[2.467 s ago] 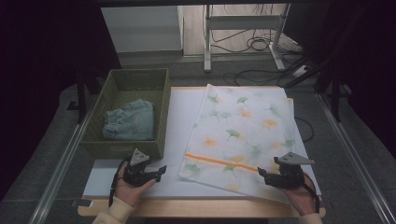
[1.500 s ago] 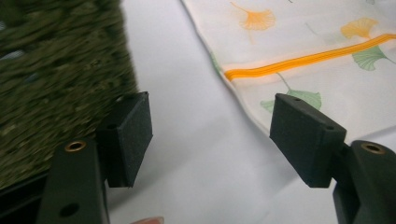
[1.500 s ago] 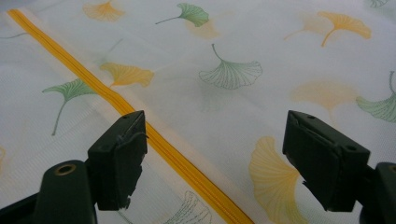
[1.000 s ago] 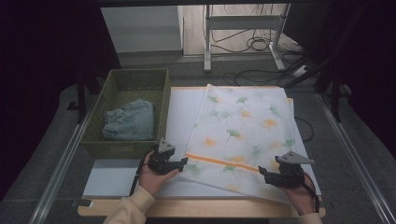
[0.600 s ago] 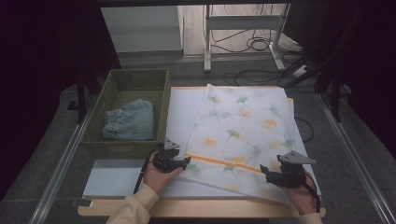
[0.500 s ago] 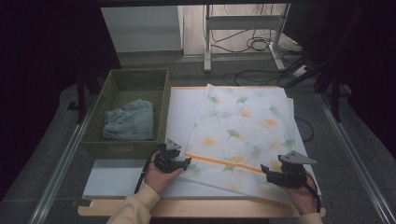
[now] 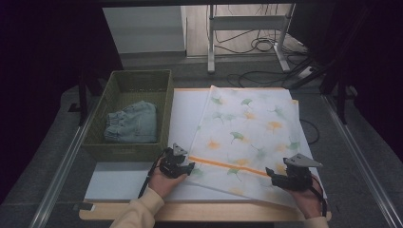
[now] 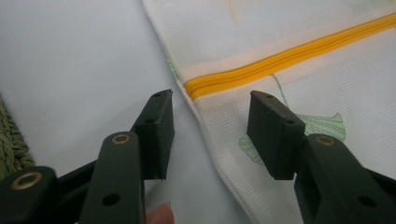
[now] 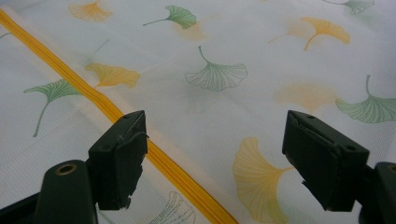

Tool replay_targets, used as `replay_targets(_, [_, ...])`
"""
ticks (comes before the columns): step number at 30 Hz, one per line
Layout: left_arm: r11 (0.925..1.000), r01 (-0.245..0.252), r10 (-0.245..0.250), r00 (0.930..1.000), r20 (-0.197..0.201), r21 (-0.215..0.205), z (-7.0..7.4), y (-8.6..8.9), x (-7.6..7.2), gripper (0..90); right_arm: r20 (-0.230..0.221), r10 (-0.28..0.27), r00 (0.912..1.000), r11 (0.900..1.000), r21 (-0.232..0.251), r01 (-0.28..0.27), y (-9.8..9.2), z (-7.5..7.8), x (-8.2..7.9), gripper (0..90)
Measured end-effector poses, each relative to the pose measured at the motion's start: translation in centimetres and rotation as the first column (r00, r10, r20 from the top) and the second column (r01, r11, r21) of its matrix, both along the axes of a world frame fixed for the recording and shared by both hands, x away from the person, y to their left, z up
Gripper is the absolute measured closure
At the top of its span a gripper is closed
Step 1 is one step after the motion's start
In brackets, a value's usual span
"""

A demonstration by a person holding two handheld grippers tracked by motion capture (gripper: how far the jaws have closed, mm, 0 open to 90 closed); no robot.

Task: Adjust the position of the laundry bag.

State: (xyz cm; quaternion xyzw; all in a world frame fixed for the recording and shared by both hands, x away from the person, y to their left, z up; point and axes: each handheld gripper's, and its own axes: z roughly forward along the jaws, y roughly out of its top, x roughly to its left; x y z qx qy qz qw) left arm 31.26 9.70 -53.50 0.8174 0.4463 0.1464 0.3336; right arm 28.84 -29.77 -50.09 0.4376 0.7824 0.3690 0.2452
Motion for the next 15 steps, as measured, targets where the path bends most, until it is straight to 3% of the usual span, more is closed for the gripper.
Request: replay_targets(15, [0.9995,0.018,-0.019,0.9993,0.032,0.026,0.04,-0.9,-0.32,86.0,-0.005,-0.006,1.0,1.0,-0.001,0.006,-0.04,0.02,0.02,22.5])
